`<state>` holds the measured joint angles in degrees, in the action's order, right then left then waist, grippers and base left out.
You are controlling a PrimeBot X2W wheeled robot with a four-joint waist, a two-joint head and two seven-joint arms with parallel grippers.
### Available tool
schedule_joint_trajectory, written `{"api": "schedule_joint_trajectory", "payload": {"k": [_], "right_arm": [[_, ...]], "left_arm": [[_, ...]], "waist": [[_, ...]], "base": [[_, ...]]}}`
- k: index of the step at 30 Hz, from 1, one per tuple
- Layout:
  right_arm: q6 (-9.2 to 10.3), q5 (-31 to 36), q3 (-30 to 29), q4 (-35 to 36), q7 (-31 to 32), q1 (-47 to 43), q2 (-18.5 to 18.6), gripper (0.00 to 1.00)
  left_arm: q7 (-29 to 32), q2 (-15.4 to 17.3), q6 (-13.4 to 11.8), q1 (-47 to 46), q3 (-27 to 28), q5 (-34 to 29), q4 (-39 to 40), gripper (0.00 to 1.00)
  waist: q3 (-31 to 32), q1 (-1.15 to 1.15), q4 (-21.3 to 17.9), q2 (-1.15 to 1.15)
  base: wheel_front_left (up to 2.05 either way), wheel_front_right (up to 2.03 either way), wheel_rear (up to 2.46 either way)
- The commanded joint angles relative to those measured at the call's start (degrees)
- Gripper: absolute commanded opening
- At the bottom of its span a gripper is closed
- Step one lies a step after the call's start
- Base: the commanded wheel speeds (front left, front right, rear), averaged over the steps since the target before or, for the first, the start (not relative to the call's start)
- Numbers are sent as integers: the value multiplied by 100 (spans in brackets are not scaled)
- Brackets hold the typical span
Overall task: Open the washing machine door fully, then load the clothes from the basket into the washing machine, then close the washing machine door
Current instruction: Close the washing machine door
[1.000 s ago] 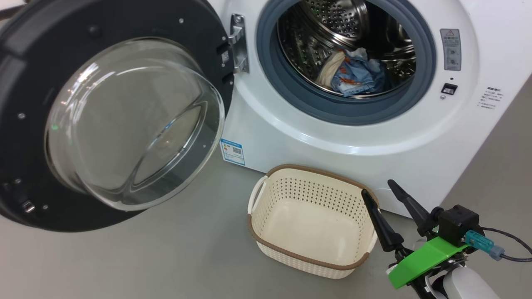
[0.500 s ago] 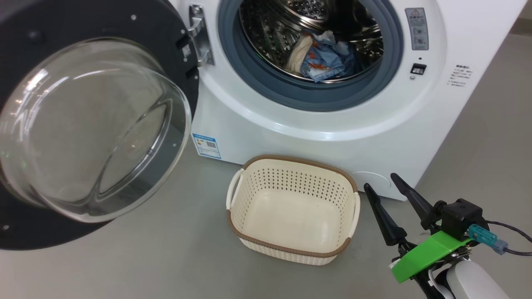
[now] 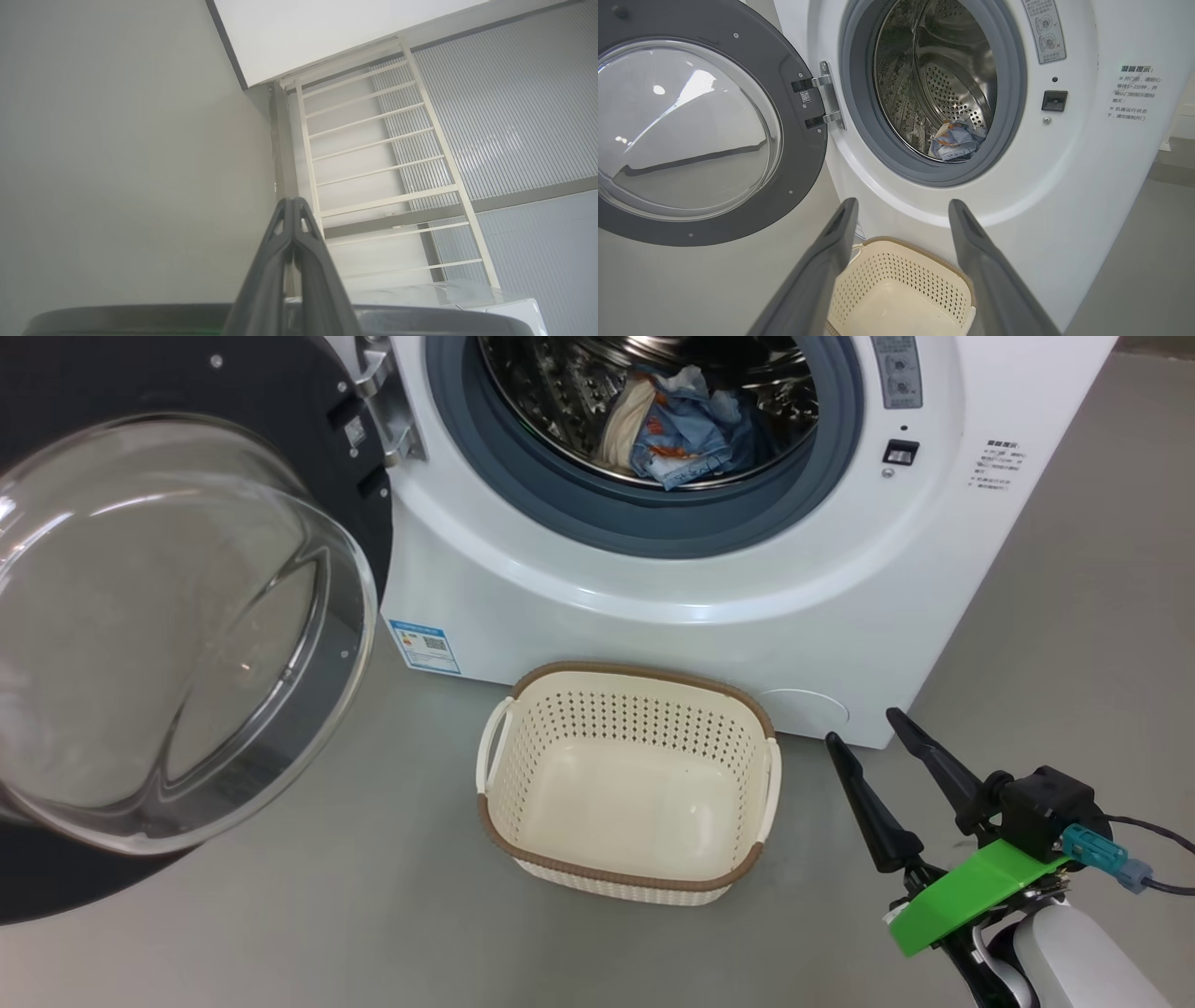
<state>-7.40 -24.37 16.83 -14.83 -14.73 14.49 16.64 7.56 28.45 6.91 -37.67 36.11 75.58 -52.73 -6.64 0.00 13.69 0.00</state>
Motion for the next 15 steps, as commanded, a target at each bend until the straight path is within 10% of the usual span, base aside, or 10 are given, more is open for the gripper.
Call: {"api": "schedule_joint_trajectory", "payload": {"k": [1, 15], "right_arm": [[-9, 24, 111, 149, -27, 157, 65, 100], [-9, 31, 60, 133, -27, 196, 63, 100]], "left_arm": [[72, 442, 57, -127, 110, 87, 68, 0], [551, 416, 58, 117, -117, 259, -222, 0]], "waist": [[-47, 0, -49, 0], [-60, 0, -135, 0]], "base": [[0, 0, 0], [0, 0, 0]]}}
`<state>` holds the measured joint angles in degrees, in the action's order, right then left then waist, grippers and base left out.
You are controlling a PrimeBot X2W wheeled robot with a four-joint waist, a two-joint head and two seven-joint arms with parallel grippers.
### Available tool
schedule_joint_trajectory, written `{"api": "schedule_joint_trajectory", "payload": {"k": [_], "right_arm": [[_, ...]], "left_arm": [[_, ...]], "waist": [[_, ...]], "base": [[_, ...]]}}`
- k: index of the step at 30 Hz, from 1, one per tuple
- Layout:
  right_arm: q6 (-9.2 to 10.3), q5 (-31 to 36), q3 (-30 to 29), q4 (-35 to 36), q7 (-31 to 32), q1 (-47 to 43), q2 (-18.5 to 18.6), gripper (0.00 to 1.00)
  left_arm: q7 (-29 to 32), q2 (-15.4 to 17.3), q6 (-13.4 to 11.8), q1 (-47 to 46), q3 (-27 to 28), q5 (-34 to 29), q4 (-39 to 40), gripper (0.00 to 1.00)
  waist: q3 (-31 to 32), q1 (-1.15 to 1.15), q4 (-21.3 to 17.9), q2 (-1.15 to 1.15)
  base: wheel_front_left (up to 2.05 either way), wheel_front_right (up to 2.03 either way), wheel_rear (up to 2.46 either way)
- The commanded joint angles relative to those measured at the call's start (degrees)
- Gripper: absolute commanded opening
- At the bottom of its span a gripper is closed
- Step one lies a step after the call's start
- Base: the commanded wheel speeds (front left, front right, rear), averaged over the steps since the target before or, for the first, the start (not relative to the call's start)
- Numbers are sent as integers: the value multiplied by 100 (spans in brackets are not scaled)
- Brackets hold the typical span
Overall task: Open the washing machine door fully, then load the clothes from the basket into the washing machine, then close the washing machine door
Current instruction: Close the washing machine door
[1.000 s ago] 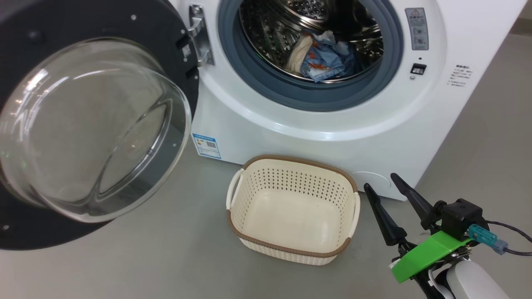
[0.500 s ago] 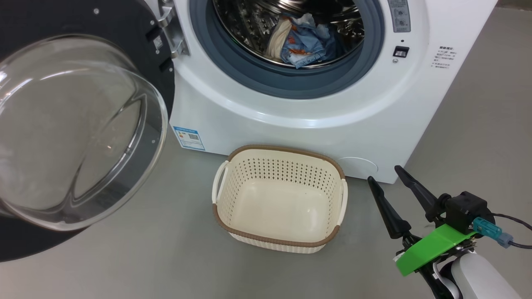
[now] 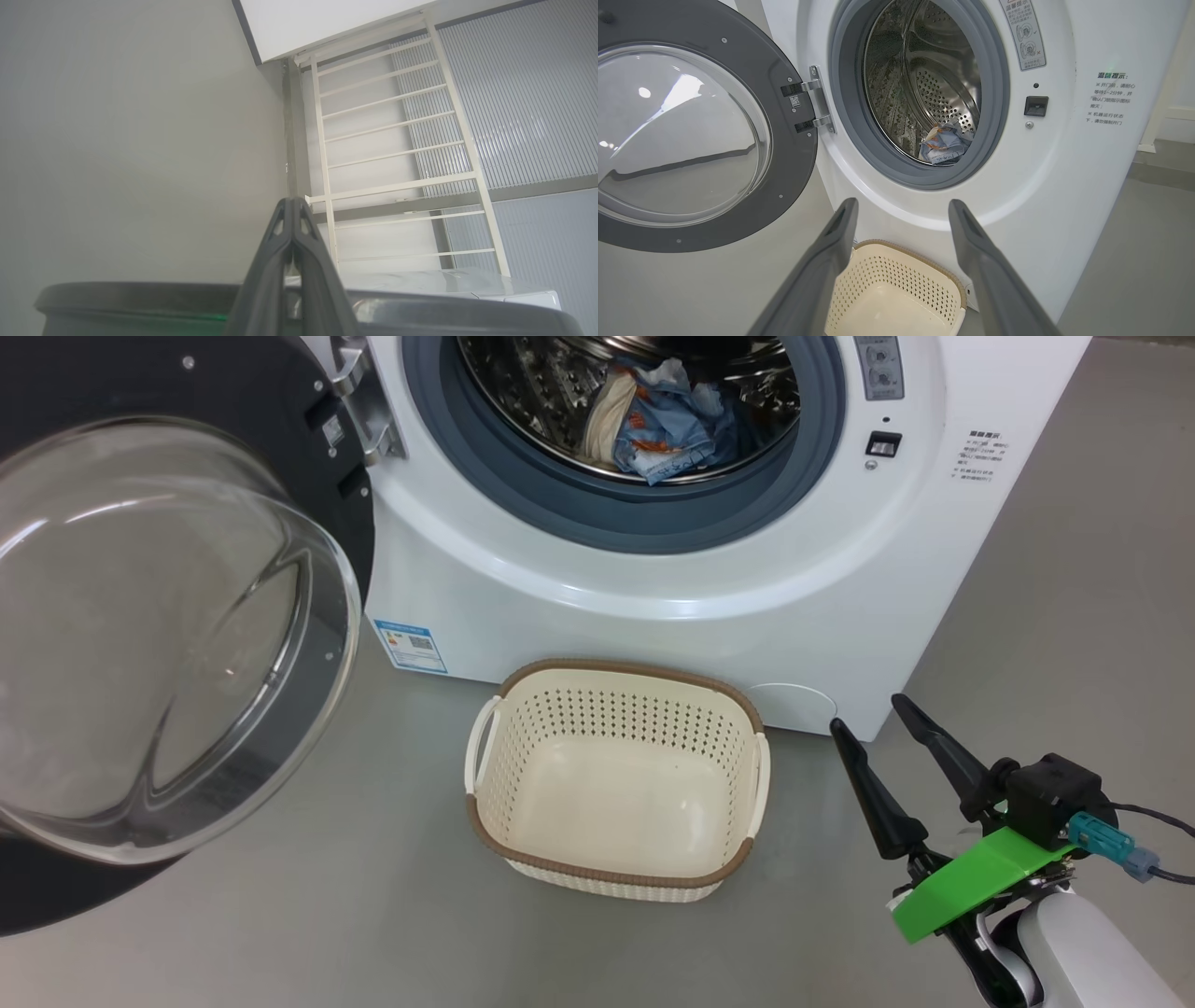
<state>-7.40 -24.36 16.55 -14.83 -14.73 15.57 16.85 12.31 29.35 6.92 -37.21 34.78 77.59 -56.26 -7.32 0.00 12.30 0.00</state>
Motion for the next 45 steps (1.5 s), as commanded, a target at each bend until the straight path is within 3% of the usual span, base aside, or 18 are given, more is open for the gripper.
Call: {"api": "schedule_joint_trajectory", "payload": {"k": [1, 16, 27, 33, 45], "right_arm": [[-9, 29, 78, 125, -27, 81, 33, 100], [-9, 7, -81, 92, -27, -140, -320, 100], [-9, 2, -217, 118, -27, -335, -551, 100], [-9, -16, -246, 137, -27, -406, -606, 100], [-9, -34, -236, 125, -27, -419, -630, 100]], "left_arm": [[169, 316, 57, 94, -22, 72, 135, 0], [2216, 121, 57, 689, -616, 409, 715, 0], [3369, -249, 57, 1565, -782, 828, 2100, 0], [3801, -697, 39, 2239, -876, 1064, 3251, 0], [4046, -1848, -346, 3357, -1424, 1186, 5754, 0]], "waist": [[25, 0, 9, 0], [445, 0, 183, 0], [582, 0, 255, 0], [626, 0, 213, 0], [708, 0, -39, 0]], "base": [[0, 0, 0], [0, 0, 0], [0, 0, 0], [0, 0, 0], [0, 0, 0]]}}
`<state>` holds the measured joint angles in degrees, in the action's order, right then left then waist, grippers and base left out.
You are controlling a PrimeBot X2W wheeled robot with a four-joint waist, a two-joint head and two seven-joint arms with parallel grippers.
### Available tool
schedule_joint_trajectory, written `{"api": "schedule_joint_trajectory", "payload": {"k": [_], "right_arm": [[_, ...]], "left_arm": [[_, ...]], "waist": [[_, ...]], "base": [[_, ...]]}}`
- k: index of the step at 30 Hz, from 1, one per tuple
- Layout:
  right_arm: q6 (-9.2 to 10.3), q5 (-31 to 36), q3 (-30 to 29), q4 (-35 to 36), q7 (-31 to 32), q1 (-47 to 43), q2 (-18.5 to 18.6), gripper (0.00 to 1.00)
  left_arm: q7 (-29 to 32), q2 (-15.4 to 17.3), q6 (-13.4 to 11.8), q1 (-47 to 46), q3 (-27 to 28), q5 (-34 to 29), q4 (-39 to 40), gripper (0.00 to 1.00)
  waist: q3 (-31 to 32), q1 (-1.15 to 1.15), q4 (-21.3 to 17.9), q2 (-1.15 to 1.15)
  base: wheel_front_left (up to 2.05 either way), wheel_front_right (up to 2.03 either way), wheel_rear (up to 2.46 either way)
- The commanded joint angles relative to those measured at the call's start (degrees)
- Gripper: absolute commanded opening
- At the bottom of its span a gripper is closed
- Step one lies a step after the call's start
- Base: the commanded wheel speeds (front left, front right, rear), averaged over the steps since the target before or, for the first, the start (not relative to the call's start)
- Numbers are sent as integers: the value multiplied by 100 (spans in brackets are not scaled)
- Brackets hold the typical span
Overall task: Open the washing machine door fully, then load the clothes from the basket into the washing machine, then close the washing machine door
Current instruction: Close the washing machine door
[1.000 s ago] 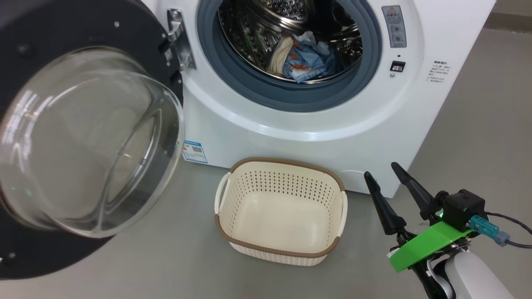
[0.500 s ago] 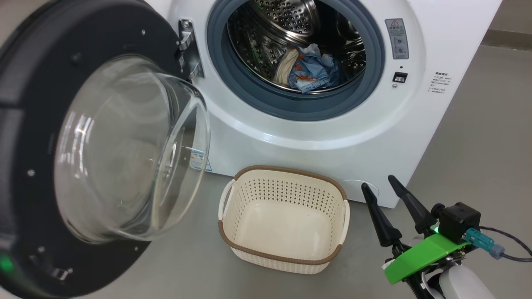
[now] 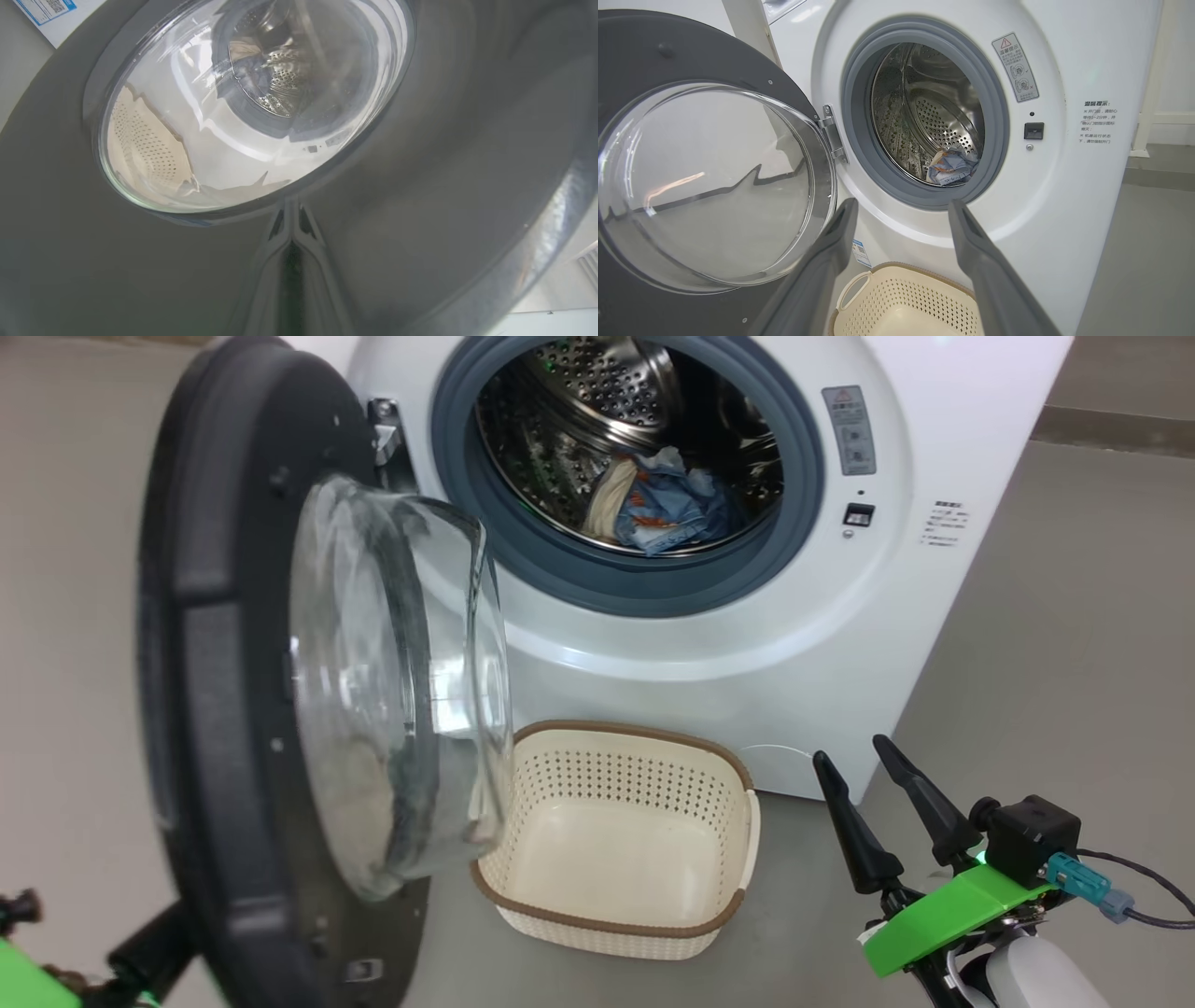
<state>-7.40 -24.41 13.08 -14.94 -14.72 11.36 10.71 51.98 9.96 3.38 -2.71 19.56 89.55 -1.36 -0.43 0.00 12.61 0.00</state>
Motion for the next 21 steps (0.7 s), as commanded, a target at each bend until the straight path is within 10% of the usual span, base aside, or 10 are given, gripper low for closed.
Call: {"api": "schedule_joint_trajectory", "payload": {"k": [1, 21], "right_arm": [[-9, -30, 112, 135, -28, 2, -23, 100], [-9, 46, -59, 219, -28, 67, -53, 100]], "left_arm": [[64, -1, -16, -11, 20, -52, 453, 0], [-1222, -696, 148, -485, -1194, -280, 887, 0]], "waist": [[28, 0, -116, 0], [-170, 0, -1781, 0]], "base": [[0, 0, 0], [0, 0, 0]]}}
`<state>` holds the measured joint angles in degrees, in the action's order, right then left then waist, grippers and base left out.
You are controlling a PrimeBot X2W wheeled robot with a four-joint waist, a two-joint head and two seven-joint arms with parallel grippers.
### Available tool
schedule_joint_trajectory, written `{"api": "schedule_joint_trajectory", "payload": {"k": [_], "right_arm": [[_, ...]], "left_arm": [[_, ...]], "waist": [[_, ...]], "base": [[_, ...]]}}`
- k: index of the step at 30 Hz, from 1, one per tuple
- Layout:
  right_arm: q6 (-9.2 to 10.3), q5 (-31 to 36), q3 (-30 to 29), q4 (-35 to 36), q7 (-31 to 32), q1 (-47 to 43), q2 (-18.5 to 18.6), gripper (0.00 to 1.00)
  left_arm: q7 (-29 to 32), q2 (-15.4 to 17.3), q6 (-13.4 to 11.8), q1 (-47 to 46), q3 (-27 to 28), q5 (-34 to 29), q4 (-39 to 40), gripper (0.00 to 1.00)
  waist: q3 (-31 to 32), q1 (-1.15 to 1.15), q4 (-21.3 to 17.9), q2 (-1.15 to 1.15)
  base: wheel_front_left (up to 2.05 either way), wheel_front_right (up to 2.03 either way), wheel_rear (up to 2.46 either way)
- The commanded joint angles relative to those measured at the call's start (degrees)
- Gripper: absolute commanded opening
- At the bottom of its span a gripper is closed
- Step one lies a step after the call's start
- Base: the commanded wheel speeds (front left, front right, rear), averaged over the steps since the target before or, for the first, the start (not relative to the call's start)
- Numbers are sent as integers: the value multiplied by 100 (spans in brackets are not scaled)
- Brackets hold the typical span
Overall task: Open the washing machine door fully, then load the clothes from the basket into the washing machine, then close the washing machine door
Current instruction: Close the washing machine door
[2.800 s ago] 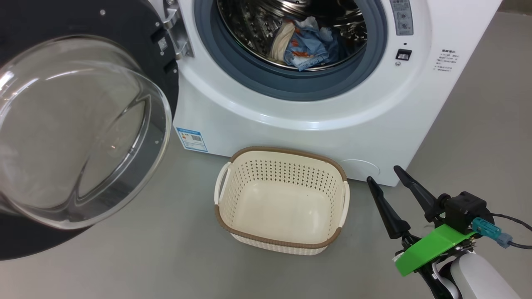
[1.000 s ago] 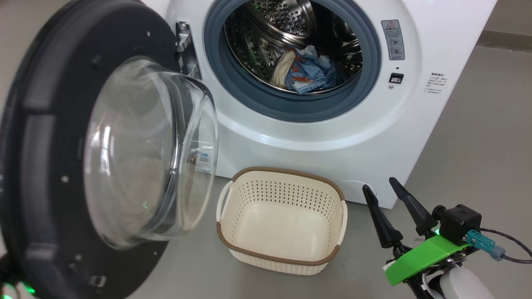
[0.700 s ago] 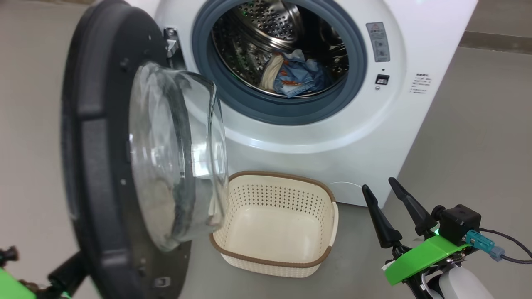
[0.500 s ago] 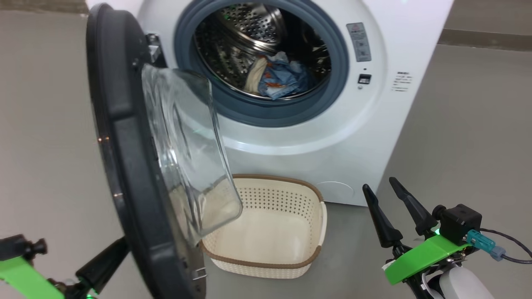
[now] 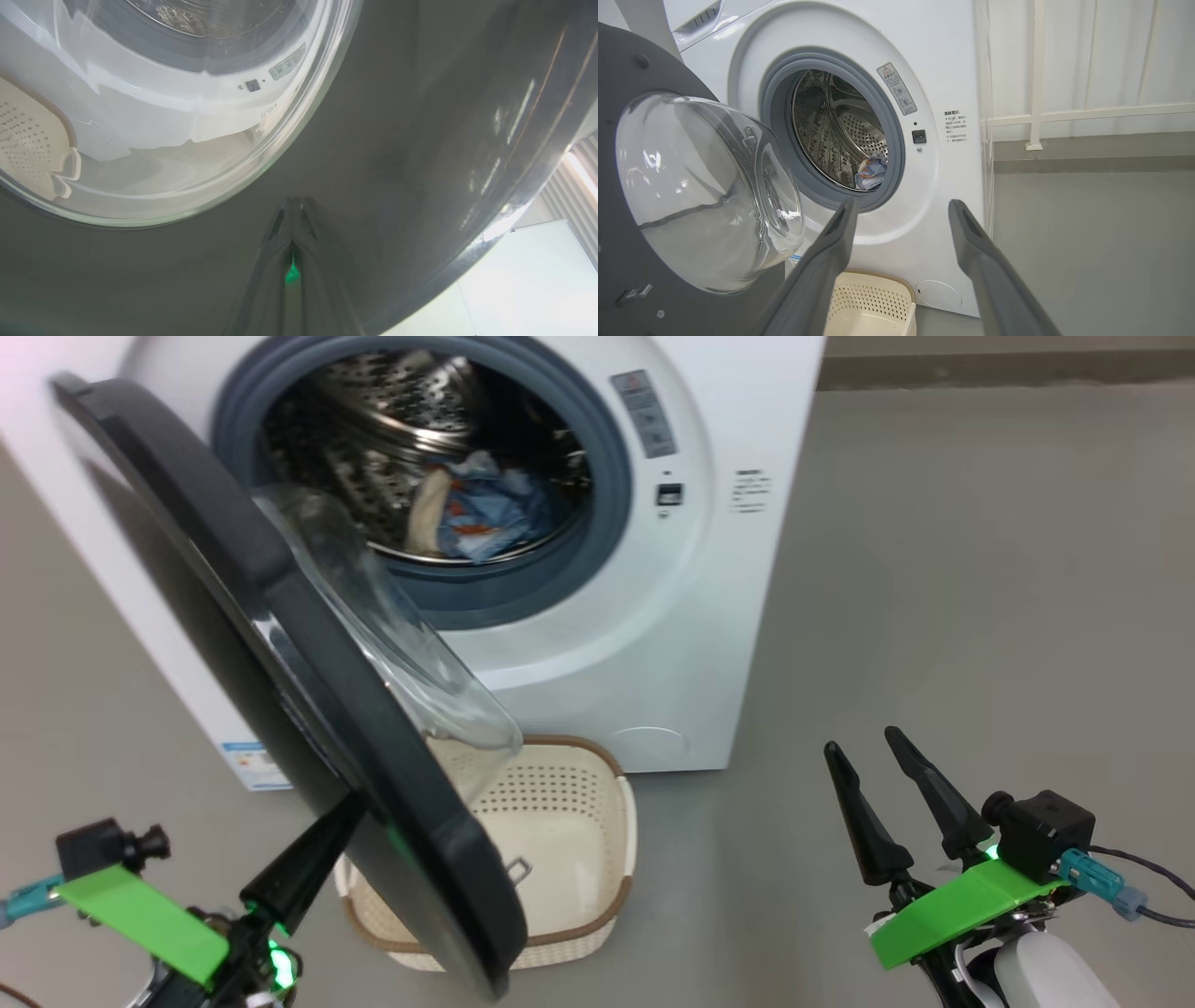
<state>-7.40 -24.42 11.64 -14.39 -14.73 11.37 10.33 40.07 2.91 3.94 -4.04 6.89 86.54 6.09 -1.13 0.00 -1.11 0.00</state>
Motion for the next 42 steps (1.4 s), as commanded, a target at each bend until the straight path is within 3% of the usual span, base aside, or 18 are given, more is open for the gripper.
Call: {"api": "schedule_joint_trajectory", "payload": {"k": [1, 11, 19, 35, 41, 42], "right_arm": [[-9, 56, 80, 171, -27, 68, -20, 100], [-9, 50, 81, 185, -27, 160, -32, 100], [-9, 52, 49, 194, -27, 173, -55, 100], [-9, 71, -19, 169, -27, 128, -69, 100], [-9, 106, -87, 199, -27, 91, -79, 100], [-9, 108, -102, 204, -27, 87, -76, 100]], "left_arm": [[-116, 7, 115, -397, 13, 22, 103, 0], [-880, -1, 253, -963, -523, -85, -400, 0], [-1110, -2, 302, -1303, -582, -111, -749, 0], [-1274, 67, 349, -1236, -629, -291, -688, 0], [-1528, 272, 352, -1056, -615, -763, -444, 0], [-1583, 318, 352, -1012, -628, -888, -399, 10]], "waist": [[-114, 0, -490, 0], [-287, 0, -1150, 0], [-343, 0, -1286, 0], [-243, 0, -766, 0], [-226, 0, -519, 0], [-226, 0, -481, 0]], "base": [[0, 0, 0], [0, 0, 0], [0, 0, 0], [0, 0, 0], [0, 0, 0], [0, 0, 0]]}}
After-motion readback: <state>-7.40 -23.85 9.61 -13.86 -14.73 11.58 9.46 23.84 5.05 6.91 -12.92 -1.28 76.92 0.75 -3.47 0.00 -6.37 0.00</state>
